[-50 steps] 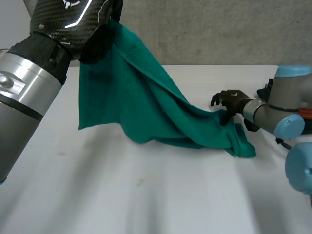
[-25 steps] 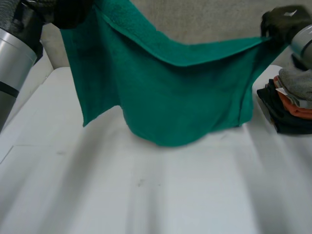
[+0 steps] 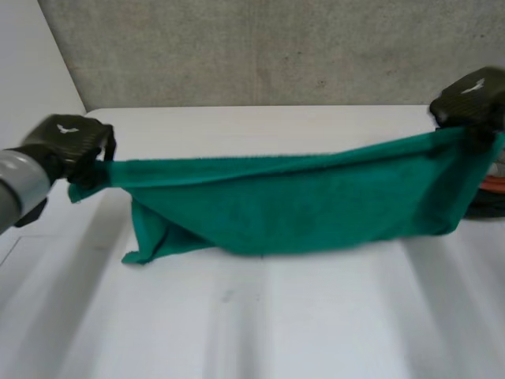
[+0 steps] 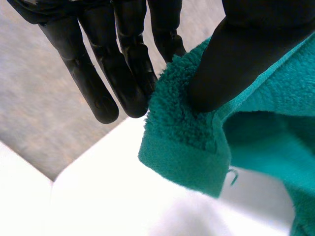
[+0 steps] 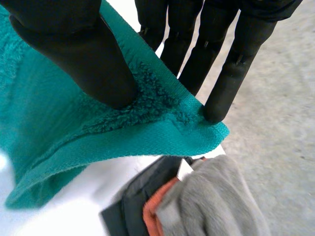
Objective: Fold the laundry.
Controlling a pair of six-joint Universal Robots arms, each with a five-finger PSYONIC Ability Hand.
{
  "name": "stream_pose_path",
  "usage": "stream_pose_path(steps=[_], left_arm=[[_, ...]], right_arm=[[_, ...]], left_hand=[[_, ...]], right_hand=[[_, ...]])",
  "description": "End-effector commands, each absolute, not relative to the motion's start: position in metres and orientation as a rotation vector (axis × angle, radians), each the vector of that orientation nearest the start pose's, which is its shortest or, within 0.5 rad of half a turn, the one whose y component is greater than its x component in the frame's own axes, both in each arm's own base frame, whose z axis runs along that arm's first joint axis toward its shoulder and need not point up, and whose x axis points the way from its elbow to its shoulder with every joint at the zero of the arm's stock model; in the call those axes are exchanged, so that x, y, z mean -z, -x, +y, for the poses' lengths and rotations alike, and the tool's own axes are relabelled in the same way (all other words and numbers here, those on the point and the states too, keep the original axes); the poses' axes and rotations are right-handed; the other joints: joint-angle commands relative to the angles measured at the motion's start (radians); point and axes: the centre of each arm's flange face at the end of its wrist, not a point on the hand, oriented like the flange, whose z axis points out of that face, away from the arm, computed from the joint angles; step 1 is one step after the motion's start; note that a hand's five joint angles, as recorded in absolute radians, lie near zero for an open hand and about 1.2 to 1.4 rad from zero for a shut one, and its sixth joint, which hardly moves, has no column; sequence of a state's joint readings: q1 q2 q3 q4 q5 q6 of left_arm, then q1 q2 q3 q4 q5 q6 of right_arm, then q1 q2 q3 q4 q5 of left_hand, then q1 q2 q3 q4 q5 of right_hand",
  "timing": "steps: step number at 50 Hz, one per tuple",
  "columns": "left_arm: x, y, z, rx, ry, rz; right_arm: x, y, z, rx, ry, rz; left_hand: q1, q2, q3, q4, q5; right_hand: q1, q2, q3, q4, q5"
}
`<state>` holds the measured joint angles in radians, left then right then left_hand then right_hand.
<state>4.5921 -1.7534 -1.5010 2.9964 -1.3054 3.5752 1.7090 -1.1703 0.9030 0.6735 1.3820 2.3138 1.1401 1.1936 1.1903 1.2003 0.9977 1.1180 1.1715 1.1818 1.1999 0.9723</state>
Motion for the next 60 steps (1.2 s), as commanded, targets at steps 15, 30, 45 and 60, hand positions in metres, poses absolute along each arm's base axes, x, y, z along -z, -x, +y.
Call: stream_pose_path(steps=[15,30,45,60], left_arm=[[-0.426,0.229,-0.434,2.878,-0.386,0.954],[-0.291,0.223,-0.438,2.563,-0.537,1.63],[-0.158,0.214,-0.369,2.009,-0.822,2.185],[-0.172,0.154,-0.2,1.217,-1.311,2.319]], right_arm=[[-0.433,-0.25,-0.434,3.26,0.557,1.272],[-0.331,-0.254,-0.445,2.872,0.914,1.749],[-0.158,-0.243,-0.394,1.781,1.344,2.482],[-0.189,-0.181,-0.229,1.196,2.001,2.54]], left_hand=[[0.256,0.203,0.206,0.196,0.224],[0.256,0.203,0.206,0.196,0.224],[0.256,0.203,0.206,0.196,0.224],[0.256,0.203,0.206,0.196,0.224]], right_hand=[[0.278,0.225,0.215,0.196,0.249],[0.278,0.225,0.215,0.196,0.249],[0.278,0.225,0.215,0.196,0.249],[0.278,0.225,0.215,0.196,0.249]])
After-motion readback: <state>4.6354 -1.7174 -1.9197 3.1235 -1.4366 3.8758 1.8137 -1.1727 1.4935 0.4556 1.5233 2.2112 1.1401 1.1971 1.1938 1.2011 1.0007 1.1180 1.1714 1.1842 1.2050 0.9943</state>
